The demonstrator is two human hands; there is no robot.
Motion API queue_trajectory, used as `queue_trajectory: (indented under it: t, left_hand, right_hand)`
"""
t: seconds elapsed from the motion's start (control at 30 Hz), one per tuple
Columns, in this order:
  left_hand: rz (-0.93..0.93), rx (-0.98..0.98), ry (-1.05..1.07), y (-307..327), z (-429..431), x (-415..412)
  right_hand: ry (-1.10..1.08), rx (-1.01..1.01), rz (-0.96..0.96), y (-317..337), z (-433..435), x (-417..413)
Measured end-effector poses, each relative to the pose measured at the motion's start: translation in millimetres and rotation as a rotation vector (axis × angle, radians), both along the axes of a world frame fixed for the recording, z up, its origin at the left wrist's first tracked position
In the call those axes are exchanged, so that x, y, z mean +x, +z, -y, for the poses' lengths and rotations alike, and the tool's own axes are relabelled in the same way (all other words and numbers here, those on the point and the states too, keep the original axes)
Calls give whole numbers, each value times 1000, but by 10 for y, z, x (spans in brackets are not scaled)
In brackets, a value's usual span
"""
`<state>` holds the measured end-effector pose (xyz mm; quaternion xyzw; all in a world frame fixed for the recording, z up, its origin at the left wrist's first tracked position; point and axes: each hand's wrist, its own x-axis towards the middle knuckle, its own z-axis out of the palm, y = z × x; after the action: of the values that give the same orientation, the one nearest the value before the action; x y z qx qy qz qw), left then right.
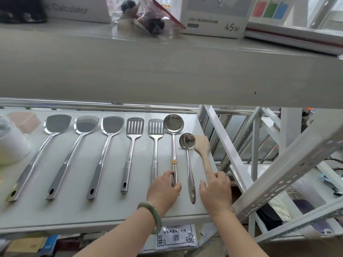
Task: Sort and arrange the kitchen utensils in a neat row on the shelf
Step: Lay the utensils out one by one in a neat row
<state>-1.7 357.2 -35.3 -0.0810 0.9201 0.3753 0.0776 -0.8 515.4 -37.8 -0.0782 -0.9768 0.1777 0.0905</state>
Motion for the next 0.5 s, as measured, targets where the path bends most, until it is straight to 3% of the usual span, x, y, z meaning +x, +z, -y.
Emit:
queue_trajectory:
  t: [0.1,0.5]
  left_hand:
    - [3,3,2,-2,-28,11]
    - [-34,-51,-18,24,-124,110]
  right_hand:
    - [92,-150,69,-19,182,10]
    - [93,-73,97,-110,185,-11]
